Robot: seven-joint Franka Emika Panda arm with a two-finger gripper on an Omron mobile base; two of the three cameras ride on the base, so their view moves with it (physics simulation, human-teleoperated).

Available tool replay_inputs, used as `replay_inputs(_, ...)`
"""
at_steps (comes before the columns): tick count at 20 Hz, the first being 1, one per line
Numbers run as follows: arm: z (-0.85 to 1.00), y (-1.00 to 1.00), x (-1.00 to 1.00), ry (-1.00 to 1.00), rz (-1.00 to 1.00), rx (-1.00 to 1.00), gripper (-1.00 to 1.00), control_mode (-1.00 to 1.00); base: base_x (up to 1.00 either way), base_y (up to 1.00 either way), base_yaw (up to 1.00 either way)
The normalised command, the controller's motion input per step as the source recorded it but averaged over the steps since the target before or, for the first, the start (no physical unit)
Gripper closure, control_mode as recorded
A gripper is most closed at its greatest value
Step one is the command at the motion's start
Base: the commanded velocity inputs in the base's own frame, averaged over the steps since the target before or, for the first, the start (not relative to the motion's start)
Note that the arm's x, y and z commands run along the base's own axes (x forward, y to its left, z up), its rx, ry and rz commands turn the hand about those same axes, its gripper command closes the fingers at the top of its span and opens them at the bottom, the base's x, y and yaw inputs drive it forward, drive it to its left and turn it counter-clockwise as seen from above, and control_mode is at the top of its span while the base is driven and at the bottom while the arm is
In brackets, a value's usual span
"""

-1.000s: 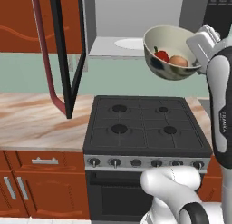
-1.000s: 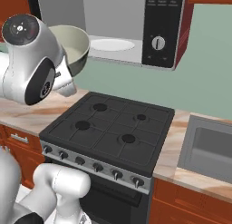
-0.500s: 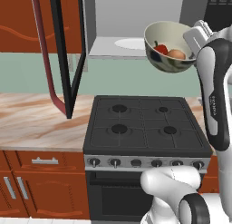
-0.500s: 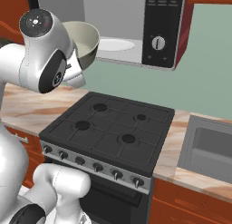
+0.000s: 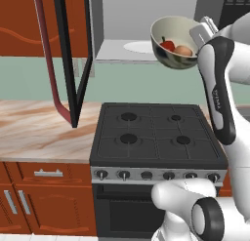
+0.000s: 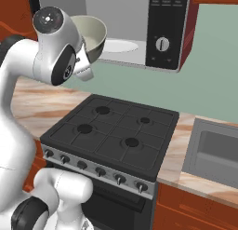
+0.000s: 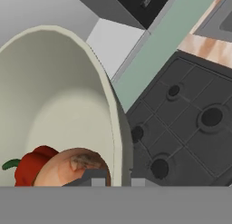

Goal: Place the bowl containing the onion and bell pepper in the microwave. Close the microwave door and press the start button to microwave the meal.

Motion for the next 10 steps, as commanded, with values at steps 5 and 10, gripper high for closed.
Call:
replay_inputs(5, 0.01, 0.0, 0.54, 0.0, -0.03, 0.0, 1.0, -1.0, 0.0, 0.0, 0.0)
replay_inputs(10, 0.05, -0.04, 0.6, 0.0, -0.04, 0.0, 1.0, -1.0, 0.0, 0.0, 0.0)
